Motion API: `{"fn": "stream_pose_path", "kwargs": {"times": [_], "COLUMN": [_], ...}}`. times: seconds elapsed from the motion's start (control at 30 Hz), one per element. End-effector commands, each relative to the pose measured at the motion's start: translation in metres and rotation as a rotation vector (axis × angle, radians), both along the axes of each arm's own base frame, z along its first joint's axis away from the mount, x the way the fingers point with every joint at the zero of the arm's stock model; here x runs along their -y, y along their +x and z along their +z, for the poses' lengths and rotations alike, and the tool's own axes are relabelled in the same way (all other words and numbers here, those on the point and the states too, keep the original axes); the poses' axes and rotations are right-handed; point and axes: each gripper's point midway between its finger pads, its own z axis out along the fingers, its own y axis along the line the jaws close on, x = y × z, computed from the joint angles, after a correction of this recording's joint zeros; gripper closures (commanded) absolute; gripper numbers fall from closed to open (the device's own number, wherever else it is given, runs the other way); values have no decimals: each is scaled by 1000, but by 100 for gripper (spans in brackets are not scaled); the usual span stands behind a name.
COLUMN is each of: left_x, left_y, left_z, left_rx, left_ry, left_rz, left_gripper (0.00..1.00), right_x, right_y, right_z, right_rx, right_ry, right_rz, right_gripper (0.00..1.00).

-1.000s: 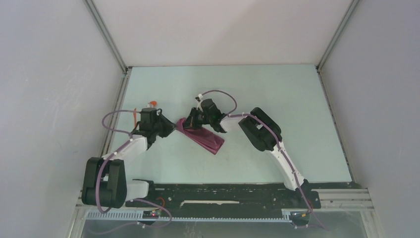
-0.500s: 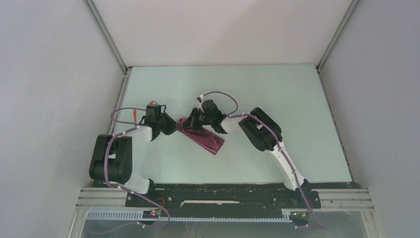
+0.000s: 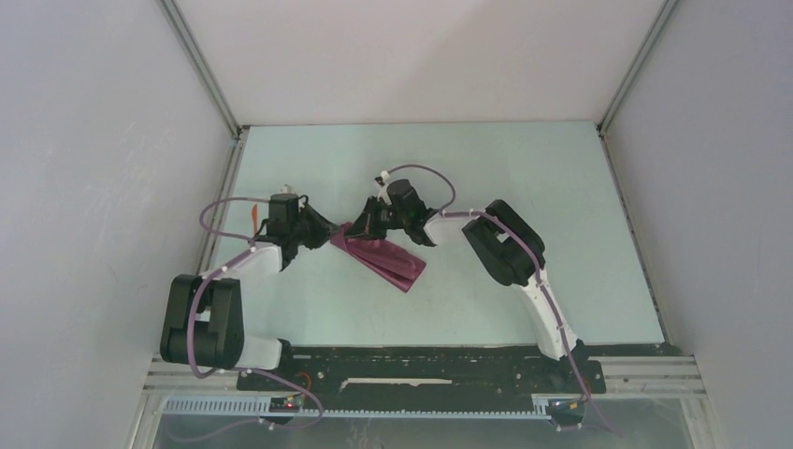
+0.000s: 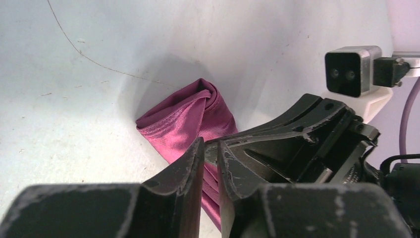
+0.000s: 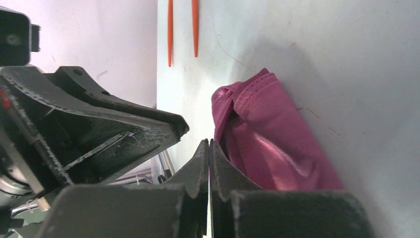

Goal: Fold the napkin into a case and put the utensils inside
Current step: Stuff the top corner of the smaller-rectangle-folded napkin into the folded napkin.

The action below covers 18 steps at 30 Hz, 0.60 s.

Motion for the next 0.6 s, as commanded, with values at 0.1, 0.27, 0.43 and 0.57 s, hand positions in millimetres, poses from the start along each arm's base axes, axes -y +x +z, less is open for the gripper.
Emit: {"fn": "stream_pose_path", "kwargs": {"times": [0.1, 0.27, 0.43, 0.57], "left_x": [-3, 6, 6, 7], "left_y": [-1, 2, 3, 2], "left_z": [-1, -9, -16, -21], "left_rx": [6, -20, -30, -40], "left_ry": [31, 16, 21, 25], "left_rz": [-16, -48, -45, -46], "left_gripper": [77, 79, 80, 80], "right_x": [12, 38, 55, 47], "right_y": [3, -3, -17, -27], "right_z": [43, 32, 11, 0], "right_rx": [65, 75, 72, 72], "right_ry": [51, -49, -120, -128], "right_rz": [-1, 5, 30, 49], "right_gripper": [100, 100, 100, 100]}}
